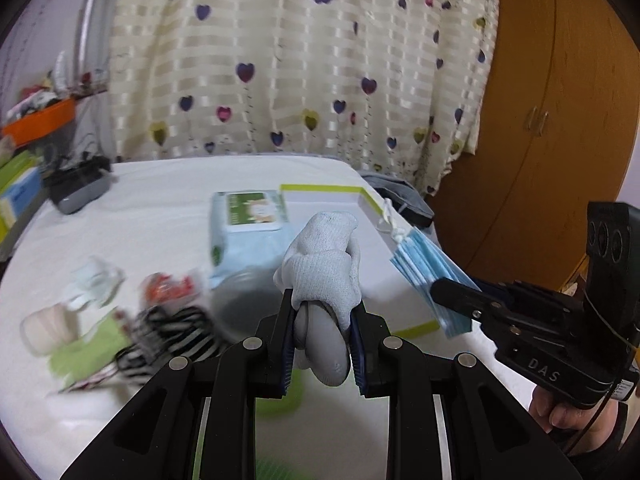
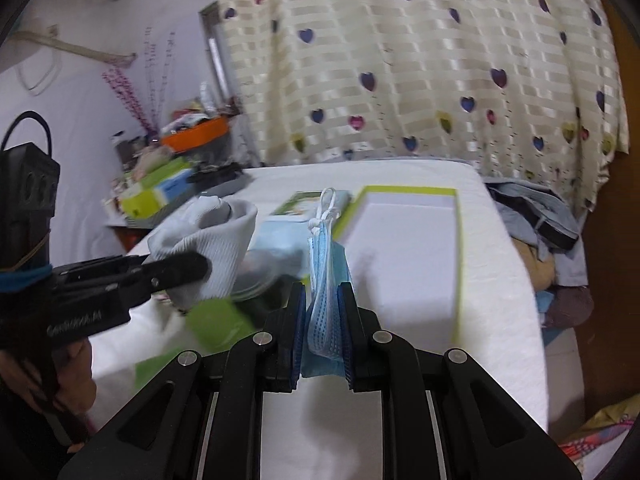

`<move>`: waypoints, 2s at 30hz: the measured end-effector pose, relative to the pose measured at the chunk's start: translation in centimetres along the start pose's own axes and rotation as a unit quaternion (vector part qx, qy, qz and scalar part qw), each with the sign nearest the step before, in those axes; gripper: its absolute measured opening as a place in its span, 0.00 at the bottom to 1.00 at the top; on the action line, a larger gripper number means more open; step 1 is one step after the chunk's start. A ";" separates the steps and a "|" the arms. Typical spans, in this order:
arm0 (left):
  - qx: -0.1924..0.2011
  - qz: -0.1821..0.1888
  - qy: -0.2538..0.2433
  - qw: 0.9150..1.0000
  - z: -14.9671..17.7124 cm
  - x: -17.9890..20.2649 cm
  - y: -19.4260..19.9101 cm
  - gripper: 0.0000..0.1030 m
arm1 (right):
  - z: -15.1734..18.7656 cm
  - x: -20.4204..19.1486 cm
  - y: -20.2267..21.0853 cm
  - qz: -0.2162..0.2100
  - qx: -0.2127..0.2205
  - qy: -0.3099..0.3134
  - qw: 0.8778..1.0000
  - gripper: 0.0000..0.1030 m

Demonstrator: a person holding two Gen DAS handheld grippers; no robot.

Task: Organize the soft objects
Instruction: 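Lower the sock and mask into the box and open both tools, then withdraw both tools from the box back toward the remaining items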

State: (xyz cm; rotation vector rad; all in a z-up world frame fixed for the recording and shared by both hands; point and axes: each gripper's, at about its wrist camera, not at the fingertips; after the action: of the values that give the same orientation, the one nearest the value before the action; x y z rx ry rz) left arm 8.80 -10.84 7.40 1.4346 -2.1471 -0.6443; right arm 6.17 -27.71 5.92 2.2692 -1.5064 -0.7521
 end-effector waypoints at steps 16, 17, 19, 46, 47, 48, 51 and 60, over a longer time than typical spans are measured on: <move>-0.072 0.017 -0.024 0.997 -1.6 3.9 -10.4 0.27 | 0.2 6.4 -5.0 0.055 -0.060 -0.044 0.996 0.24; -0.076 0.019 -0.023 0.997 -1.6 3.8 -10.6 0.30 | 0.2 6.4 -5.0 0.054 -0.059 -0.044 0.996 0.27; -0.076 0.024 -0.020 0.997 -1.8 3.7 -10.5 0.33 | 0.0 6.1 -4.7 0.057 -0.056 -0.039 0.996 0.40; -0.003 -0.002 0.027 1.000 0.0 -1.9 0.4 0.43 | 2.8 1.5 -5.6 0.072 -0.166 0.041 0.983 0.44; -0.001 -0.004 0.029 1.000 0.3 -2.1 0.8 0.43 | 2.9 1.5 -5.2 0.077 -0.169 0.042 0.982 0.44; 0.001 -0.007 0.032 0.999 0.6 -2.3 1.3 0.43 | 3.1 1.3 -4.9 0.083 -0.171 0.045 0.981 0.44; 0.003 -0.012 0.037 0.999 1.3 -2.8 2.1 0.43 | 3.7 0.8 -4.0 0.084 -0.175 0.050 0.980 0.44; 0.011 -0.044 0.051 0.998 4.6 -4.9 5.3 0.43 | 4.5 -2.0 1.5 0.054 -0.091 0.038 0.994 0.44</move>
State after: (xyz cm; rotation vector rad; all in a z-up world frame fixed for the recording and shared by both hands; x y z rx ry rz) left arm 3.90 -3.92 6.51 1.5472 -2.0283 -0.5670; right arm 1.81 -26.38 3.56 2.0432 -1.4494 -0.7333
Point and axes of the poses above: each gripper's, at about its wrist camera, not at the fingertips, and y roughly against the way its jaws point, x to its right, z to its underside, and after that the axes turned 3 degrees about -z, right-handed
